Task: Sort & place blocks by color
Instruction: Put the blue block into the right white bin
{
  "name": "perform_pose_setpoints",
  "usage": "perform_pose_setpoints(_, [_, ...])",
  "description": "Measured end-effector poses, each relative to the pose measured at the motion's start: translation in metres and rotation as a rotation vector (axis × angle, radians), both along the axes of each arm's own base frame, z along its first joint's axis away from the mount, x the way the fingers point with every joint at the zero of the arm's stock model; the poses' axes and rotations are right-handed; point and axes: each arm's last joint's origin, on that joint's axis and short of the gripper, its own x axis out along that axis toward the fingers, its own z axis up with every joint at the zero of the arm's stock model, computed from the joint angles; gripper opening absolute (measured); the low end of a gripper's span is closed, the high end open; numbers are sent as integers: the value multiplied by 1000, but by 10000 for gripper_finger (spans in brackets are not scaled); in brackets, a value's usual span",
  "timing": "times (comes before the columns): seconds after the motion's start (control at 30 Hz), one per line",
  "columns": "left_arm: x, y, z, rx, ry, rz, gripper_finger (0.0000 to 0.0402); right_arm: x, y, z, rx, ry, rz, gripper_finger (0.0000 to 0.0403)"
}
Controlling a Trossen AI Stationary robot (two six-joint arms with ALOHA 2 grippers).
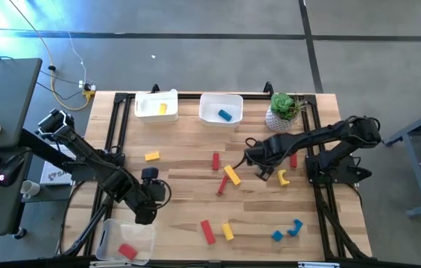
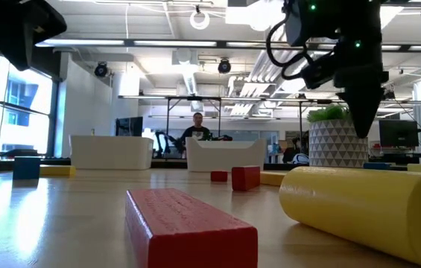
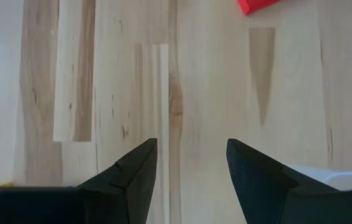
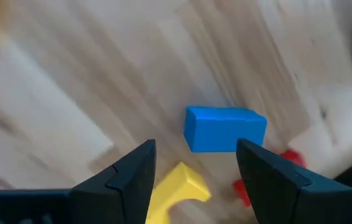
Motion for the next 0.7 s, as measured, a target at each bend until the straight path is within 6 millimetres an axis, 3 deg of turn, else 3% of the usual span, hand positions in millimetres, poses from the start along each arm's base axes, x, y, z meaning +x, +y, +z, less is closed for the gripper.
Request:
perform_pose_setpoints(0.47, [0,1,0,-8,-19,67,180,-3,2,0,9,162,842,211])
perform_pose_setpoints(0.7, [0,0,0,-12,-19,74,180,-10,1,-12,8,225,944,211])
